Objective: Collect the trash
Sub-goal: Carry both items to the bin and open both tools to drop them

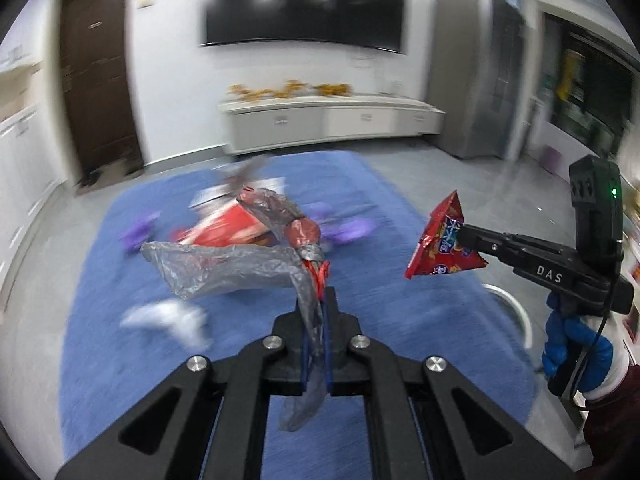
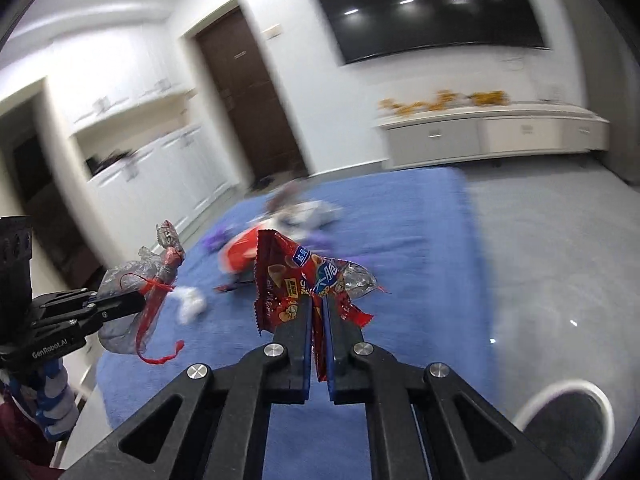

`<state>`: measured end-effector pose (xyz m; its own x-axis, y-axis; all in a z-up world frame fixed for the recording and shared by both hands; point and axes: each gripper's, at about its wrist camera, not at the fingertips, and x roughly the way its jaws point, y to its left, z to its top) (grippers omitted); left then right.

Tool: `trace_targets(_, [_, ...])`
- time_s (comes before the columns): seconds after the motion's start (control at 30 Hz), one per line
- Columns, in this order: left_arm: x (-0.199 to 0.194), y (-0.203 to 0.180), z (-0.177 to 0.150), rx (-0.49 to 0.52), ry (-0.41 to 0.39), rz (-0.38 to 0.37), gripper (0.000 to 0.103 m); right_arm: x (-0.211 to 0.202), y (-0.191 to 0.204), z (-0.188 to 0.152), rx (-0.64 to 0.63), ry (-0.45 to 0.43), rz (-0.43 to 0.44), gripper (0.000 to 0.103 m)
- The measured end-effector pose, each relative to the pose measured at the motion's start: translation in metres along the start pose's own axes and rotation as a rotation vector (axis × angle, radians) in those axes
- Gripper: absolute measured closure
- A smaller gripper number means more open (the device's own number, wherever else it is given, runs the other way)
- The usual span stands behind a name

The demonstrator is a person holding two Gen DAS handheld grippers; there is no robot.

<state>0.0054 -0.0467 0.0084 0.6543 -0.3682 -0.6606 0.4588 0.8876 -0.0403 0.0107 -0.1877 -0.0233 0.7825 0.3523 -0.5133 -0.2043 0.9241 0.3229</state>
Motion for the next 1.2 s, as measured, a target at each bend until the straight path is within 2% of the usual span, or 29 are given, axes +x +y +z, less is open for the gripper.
trace_targets(0.17, [0.046, -0.086, 0.029, 0.146, 0.051, -0.195, 0.098, -0.062, -0.09, -0.035, 0.149, -0.015, -0.244, 0.097])
trace_targets(0.23, [0.066, -0.118, 0.035, 0.193, 0.085, -0.262, 0.098, -0.077, -0.126, -0.057, 0.22, 0.005, -0.337, 0.097])
trace_targets(0.37, [0.12, -0.193, 0.045, 0.266, 0.192, -0.398, 0.099, -0.085, -0.19, -0.104, 0.349, 0.064, -0.459, 0.097])
trace_targets(0.47, [0.165, -0.241, 0.044, 0.312, 0.28, -0.466, 0.098, -0.079, -0.226, -0.132, 0.435, 0.099, -0.496, 0.097])
trace_targets(0.63, [0.226, -0.291, 0.034, 0.319, 0.428, -0.533, 0.096, -0.07, -0.267, -0.161, 0.525, 0.146, -0.52, 0.094])
trace_targets(0.73, [0.252, -0.306, 0.027, 0.311, 0.496, -0.537, 0.094, -0.068, -0.28, -0.174, 0.554, 0.172, -0.532, 0.094])
trace_targets(0.77, [0.259, -0.308, 0.027, 0.305, 0.511, -0.54, 0.088, -0.068, -0.282, -0.177, 0.557, 0.178, -0.537, 0.086])
trace_targets(0.8, [0.252, -0.31, 0.02, 0.299, 0.514, -0.546, 0.08, -0.07, -0.282, -0.178, 0.559, 0.181, -0.543, 0.07])
trace_targets(0.83, [0.256, -0.31, 0.019, 0.29, 0.52, -0.547, 0.061, -0.073, -0.282, -0.18, 0.561, 0.182, -0.553, 0.06])
trace_targets(0.87, [0.257, -0.31, 0.018, 0.279, 0.515, -0.55, 0.048, -0.077, -0.281, -0.182, 0.559, 0.176, -0.561, 0.051])
trace_targets(1.03, [0.25, -0.307, 0.022, 0.248, 0.479, -0.555, 0.048, -0.092, -0.276, -0.174, 0.554, 0.167, -0.59, 0.051])
trace_targets(1.1, [0.24, -0.305, 0.026, 0.249, 0.433, -0.542, 0.048, -0.095, -0.272, -0.17, 0.536, 0.156, -0.597, 0.051])
trace_targets(1.2, [0.216, -0.281, 0.037, 0.244, 0.345, -0.501, 0.048, -0.101, -0.256, -0.151, 0.486, 0.132, -0.583, 0.051])
